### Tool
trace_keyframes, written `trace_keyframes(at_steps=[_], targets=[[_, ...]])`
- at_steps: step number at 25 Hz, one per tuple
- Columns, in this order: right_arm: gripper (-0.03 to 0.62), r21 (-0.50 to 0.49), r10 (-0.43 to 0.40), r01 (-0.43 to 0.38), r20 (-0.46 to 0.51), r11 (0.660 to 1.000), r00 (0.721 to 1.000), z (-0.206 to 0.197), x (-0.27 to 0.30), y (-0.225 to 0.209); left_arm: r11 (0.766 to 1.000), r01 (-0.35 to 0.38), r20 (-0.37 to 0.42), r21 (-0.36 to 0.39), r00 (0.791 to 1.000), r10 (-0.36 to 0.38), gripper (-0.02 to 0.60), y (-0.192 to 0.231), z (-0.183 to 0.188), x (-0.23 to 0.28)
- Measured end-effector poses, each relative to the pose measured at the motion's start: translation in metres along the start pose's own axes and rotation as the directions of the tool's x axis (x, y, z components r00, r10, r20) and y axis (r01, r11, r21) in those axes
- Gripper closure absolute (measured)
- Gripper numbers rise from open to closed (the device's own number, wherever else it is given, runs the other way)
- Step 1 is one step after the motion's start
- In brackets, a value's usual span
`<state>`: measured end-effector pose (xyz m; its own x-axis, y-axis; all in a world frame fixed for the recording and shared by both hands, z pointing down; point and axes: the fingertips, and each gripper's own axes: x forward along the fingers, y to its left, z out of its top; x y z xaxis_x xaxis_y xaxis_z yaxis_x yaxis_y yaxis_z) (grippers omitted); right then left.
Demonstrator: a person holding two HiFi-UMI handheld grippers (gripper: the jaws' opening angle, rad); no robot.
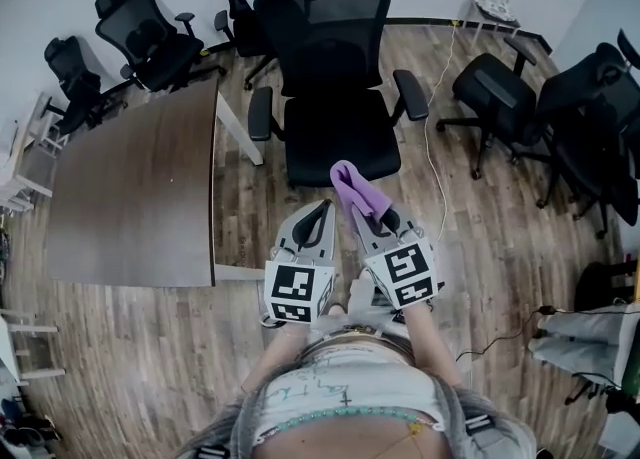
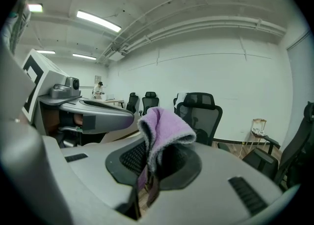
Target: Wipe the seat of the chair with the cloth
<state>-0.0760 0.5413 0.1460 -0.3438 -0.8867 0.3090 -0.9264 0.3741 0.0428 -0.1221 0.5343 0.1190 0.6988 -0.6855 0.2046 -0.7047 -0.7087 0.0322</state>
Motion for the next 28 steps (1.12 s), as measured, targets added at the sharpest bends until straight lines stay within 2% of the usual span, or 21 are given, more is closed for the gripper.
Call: trace_keyframes(at_steps=[8,16,21,28], targets=[[0.546,-0.033,0.070,-0.070,0.006,0.997,0.998,0.023,0.031,-0.049,0.998,-0.063,-0.011,0.015,0.998,0.063,0.578,0.013,0.028,0.055],[0.546,-0.047,0.146,-0.147,-0.010,0.988,0.989,0.022,0.047,-0.072,0.991,-0.130,-0.020,-0.039,0.991,0.129,0.578,0.019,0.023,0.083],[0.546,-0.063,0.144,-0.145,-0.023,0.987,0.989,0.011,0.058,-0.083,0.987,-0.149,-0.036,-0.054,0.989,0.147,0.578,0.027,0.014,0.091],[0.546,-0.049,0.119,-0.119,-0.022,0.992,0.993,0.019,0.081,-0.100,0.986,-0.158,-0.027,-0.053,0.987,0.156,0.578,0.046,0.022,0.115]])
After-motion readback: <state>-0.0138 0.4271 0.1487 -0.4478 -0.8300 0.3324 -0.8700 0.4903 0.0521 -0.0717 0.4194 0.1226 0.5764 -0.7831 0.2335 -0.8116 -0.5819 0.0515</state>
